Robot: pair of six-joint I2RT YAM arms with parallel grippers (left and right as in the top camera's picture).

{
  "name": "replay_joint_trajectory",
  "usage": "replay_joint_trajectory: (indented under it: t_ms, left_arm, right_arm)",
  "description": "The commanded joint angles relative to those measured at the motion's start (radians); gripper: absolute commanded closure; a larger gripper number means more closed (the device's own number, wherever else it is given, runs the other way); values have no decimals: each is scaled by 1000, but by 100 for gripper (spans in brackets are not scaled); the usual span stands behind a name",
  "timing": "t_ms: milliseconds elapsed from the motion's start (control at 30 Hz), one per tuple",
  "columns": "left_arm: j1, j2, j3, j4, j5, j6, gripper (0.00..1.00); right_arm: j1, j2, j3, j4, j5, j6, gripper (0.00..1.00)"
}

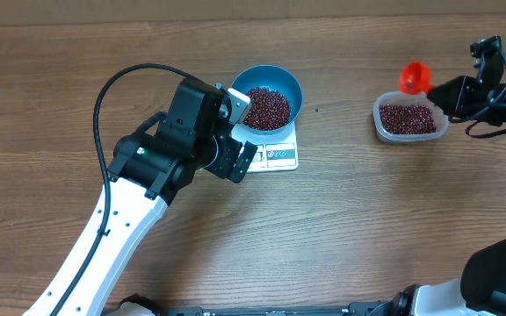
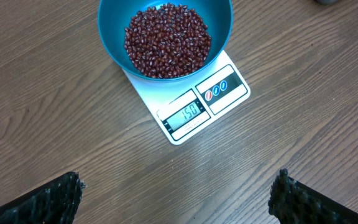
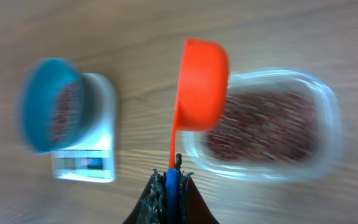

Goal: Scoop item into bowl and weigh 150g on scale
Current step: 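Carry the red cup with the right gripper back to the bean tub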

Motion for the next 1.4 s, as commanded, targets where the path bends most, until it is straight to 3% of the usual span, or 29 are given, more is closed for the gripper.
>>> replay_joint_trajectory:
  t_ms: [0,133,433,633,1100,1367]
  left_arm:
    - [4,-1,-7,3,4,-10,1]
    - [4,-1,-7,3,4,-10,1]
    - [4,-1,-7,3,4,-10,0]
    - [4,-1,-7,3,4,-10,0]
    - [4,-1,-7,3,4,-10,0]
    - [4,-1,-7,3,4,-10,0]
  right_arm:
    - [23,-21,-13,2,281,101,96]
    - [61,-21,-13,6,452,198,96]
    - [276,-18,-13,13,794,200,96]
    - [369,-9,-13,23,892,200,96]
    - [386,-6,-13,-30,872,221,96]
    - [351,-6,-13,33,464,260,96]
